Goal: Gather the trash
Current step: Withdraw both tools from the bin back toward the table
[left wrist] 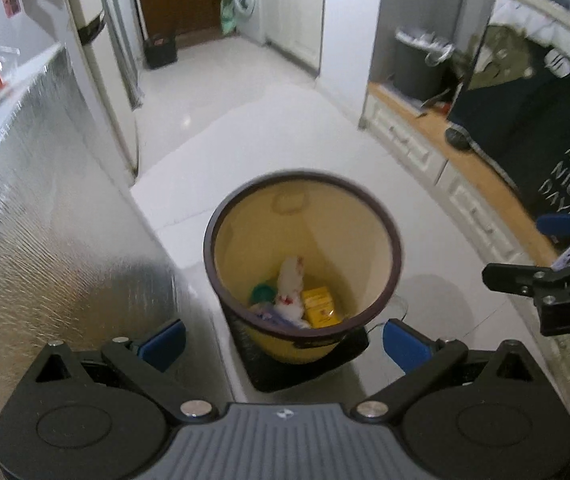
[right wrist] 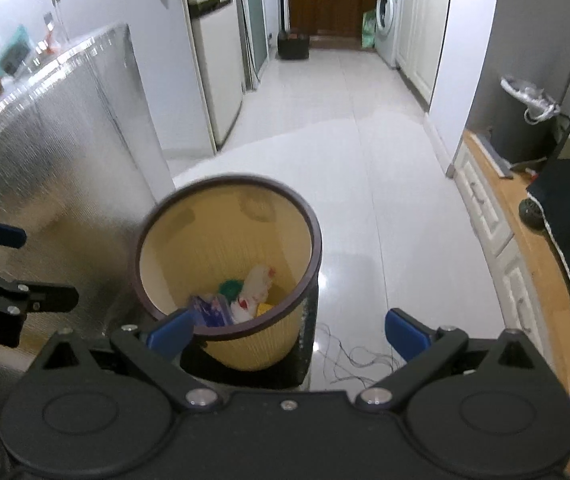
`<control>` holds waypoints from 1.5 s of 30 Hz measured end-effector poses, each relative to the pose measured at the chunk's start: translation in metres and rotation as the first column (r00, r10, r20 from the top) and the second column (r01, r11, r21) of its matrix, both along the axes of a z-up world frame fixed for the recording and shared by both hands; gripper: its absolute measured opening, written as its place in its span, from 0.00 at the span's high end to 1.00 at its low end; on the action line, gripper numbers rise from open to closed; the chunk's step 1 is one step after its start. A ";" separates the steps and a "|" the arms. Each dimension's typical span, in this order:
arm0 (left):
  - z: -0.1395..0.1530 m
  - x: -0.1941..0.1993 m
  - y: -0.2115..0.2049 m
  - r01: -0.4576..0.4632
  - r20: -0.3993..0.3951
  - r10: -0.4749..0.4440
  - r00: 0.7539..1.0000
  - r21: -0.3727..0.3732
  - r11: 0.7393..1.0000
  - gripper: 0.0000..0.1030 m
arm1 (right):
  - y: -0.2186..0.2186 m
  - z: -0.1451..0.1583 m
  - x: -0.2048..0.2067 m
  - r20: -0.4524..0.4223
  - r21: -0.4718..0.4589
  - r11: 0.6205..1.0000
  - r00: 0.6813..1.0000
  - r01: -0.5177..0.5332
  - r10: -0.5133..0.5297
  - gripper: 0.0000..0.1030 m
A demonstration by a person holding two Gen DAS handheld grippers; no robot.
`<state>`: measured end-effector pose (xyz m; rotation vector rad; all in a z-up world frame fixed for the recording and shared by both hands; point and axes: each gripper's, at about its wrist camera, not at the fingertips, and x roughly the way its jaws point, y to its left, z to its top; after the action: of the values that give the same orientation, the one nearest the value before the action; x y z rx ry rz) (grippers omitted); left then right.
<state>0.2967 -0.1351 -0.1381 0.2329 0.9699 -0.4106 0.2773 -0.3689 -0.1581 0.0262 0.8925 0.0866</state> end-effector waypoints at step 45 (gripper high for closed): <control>0.179 -0.055 0.247 -0.426 0.482 0.511 0.711 -0.283 0.859 0.00 | 0.197 0.160 -0.015 0.539 0.008 0.882 0.745 -0.471 0.393 0.00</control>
<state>0.2419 0.1116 0.0409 -0.0498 0.3967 0.0693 0.2625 -0.1724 0.0024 -0.0714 0.3204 0.5752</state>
